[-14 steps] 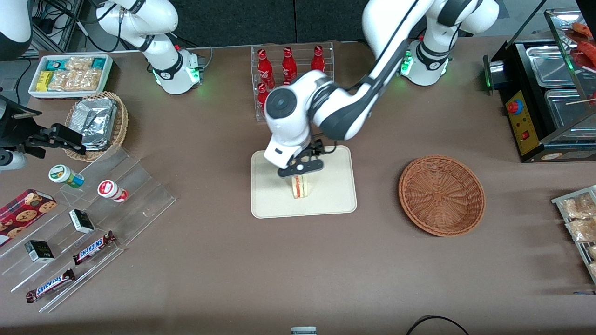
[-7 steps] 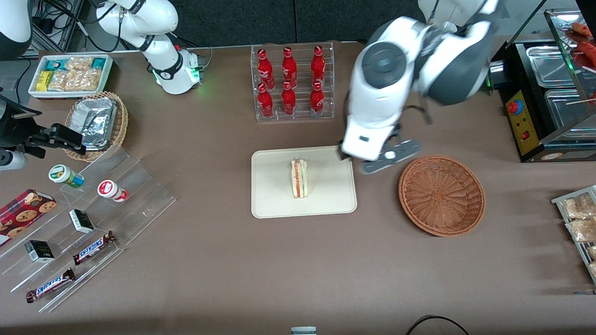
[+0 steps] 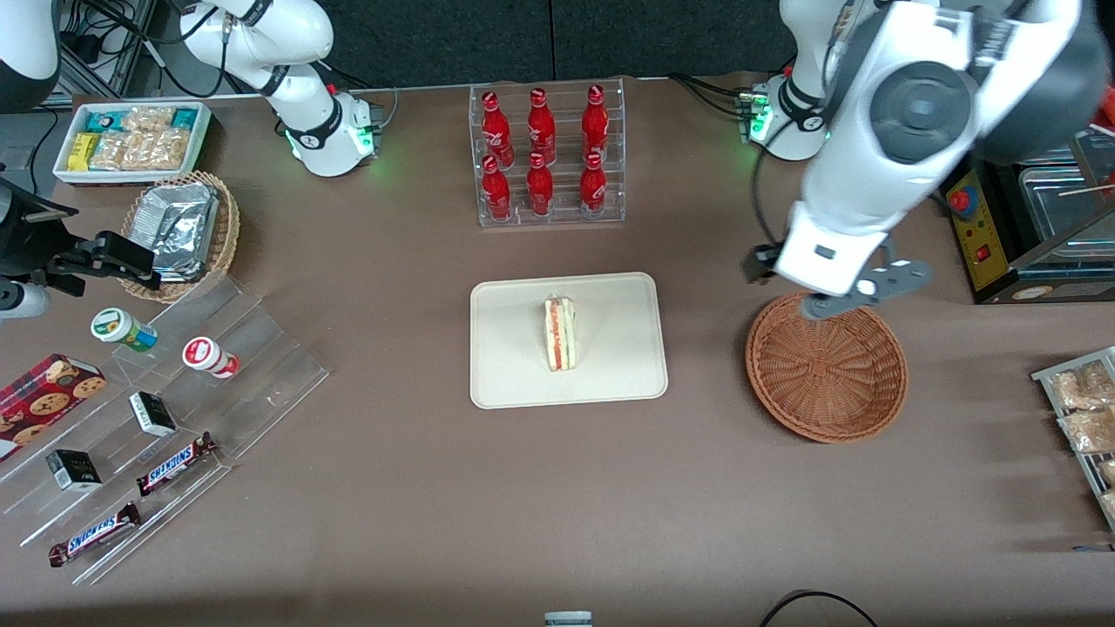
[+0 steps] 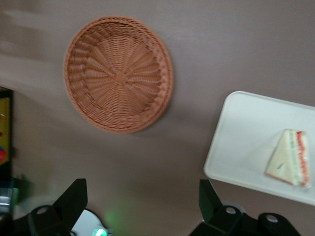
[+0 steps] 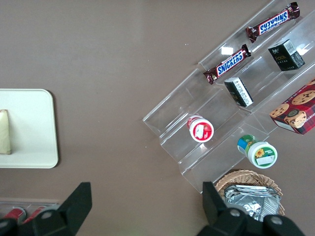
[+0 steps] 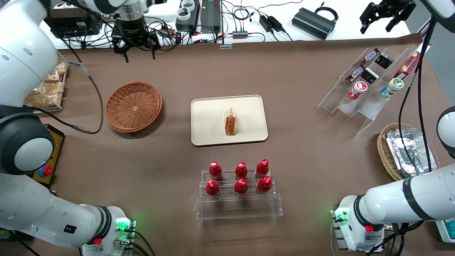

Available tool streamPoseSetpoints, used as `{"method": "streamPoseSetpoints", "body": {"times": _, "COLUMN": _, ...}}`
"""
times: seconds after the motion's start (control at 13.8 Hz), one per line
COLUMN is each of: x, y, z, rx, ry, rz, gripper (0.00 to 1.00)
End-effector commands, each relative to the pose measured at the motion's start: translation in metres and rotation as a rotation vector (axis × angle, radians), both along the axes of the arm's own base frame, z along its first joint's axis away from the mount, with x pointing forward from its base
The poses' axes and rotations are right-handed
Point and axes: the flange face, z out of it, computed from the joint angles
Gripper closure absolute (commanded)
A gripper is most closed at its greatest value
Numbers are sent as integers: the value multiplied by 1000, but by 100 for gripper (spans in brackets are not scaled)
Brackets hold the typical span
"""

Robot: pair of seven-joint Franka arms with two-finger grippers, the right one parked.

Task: Place sandwich from basket to tray

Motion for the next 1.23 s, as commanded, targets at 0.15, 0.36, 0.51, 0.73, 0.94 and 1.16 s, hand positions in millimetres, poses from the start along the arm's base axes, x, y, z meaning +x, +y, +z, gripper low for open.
{"method": "streamPoseSetpoints", "body": {"times": 0.15, "x": -18, "y": 85, "z": 28, "rx": -47, "ry": 52, "rz": -123, "gripper": 0}}
{"method": "streamPoseSetpoints", "body": {"times": 0.36, "x": -23, "y": 131, "z": 34, "rx": -80, "ry": 72, "rz": -173, "gripper": 0}}
{"method": "streamPoseSetpoints", "body": {"times": 0.51, "x": -20, "y": 160, "z": 40, "rx": -96, "ry": 65, "rz": -179, "gripper": 0}}
{"method": "streamPoseSetpoints", "body": {"times": 0.73, "x": -19, "y": 172, "z": 49, "rx": -100, "ry": 52, "rz": -198, "gripper": 0}}
{"method": "streamPoseSetpoints", "body": {"times": 0.94, "x": -16, "y": 175, "z": 47, "rx": -100, "ry": 55, "rz": -195, "gripper": 0}}
{"method": "streamPoseSetpoints", "body": {"times": 1.16, "x": -13, "y": 177, "z": 58, "rx": -105, "ry": 37, "rz": -202, "gripper": 0}}
